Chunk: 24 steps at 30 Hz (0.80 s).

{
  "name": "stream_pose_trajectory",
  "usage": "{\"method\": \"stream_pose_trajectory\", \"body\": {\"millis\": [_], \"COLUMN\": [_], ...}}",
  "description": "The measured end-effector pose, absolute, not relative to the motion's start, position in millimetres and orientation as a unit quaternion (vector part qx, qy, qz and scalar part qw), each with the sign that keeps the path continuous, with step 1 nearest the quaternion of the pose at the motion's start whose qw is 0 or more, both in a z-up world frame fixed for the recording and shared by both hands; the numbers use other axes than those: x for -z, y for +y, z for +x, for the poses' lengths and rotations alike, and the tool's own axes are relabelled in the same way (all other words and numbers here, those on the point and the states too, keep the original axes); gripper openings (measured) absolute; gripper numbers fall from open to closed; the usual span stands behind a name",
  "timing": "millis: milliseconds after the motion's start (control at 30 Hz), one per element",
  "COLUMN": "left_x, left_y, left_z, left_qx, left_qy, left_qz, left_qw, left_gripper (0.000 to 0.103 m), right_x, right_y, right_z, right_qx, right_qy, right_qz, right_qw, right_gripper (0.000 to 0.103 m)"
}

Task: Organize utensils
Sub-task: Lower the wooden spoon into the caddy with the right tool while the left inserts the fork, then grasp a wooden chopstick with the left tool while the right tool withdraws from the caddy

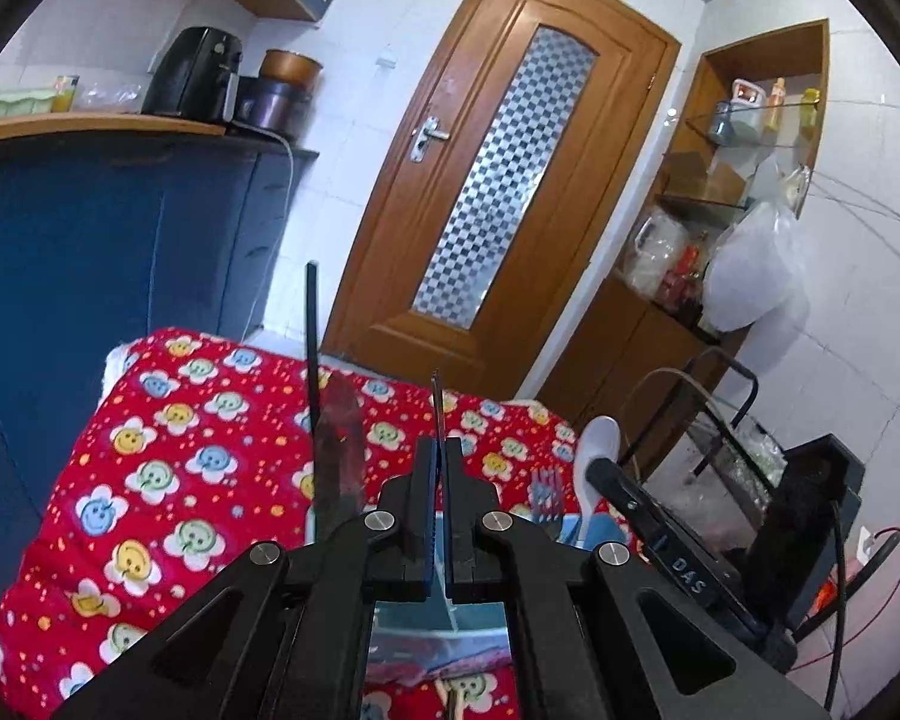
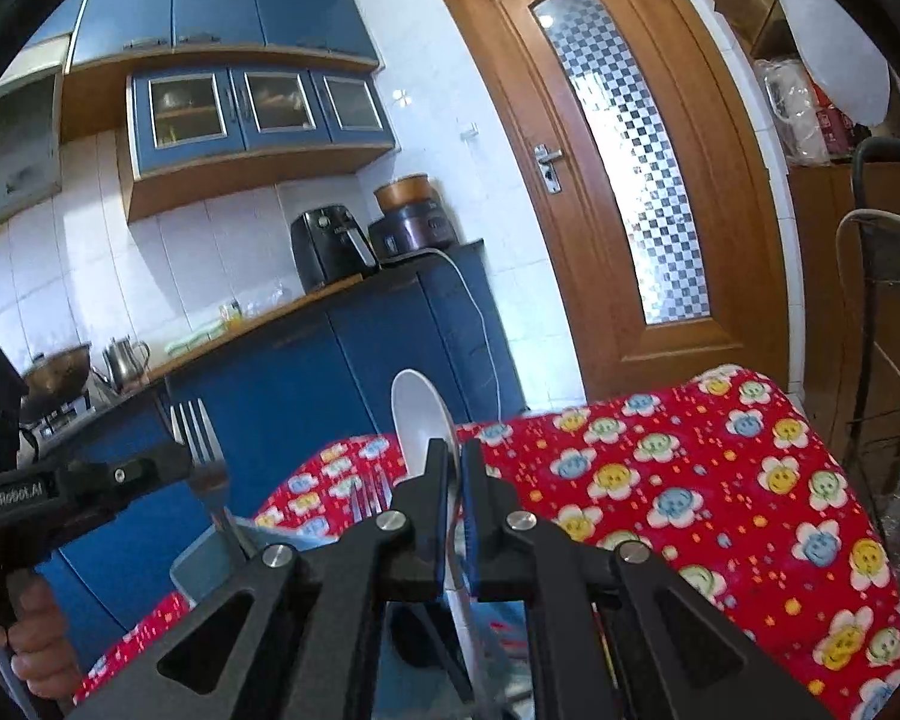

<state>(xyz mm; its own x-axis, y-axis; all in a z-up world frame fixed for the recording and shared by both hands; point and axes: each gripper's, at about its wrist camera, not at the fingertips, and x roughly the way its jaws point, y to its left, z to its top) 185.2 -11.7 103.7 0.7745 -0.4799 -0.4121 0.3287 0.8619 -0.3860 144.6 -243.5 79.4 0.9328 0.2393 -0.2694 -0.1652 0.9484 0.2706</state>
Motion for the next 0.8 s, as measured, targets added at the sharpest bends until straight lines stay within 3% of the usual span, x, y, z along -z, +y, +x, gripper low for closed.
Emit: {"method": "stream_pose_trajectory", "body": {"millis": [133, 367, 800], "left_x": [-100, -110, -118], "left_y": [-11, -13, -12], "left_z": [183, 167, 121], "left_qx": [0.208, 0.2, 0.202], "left_qy": [0.269, 0.263, 0.287], "left_qz": [-0.141, -0.103, -0.053], "left_qw": [0.93, 0.938, 0.935], "left_gripper": [0.002, 0.026, 0.028], "right_x": [-76, -83, -117], "right_y": [-248, -254, -259], "right_z": [138, 121, 64], "right_qx": [-0.095, -0.093, -0.077], "right_qy": [0.168, 0.168, 0.162], "right_qz": [0.13, 0.146, 0.151], "right_qw": [0.973, 0.971, 0.972], "right_gripper": [0.011, 0.027, 0.03]}}
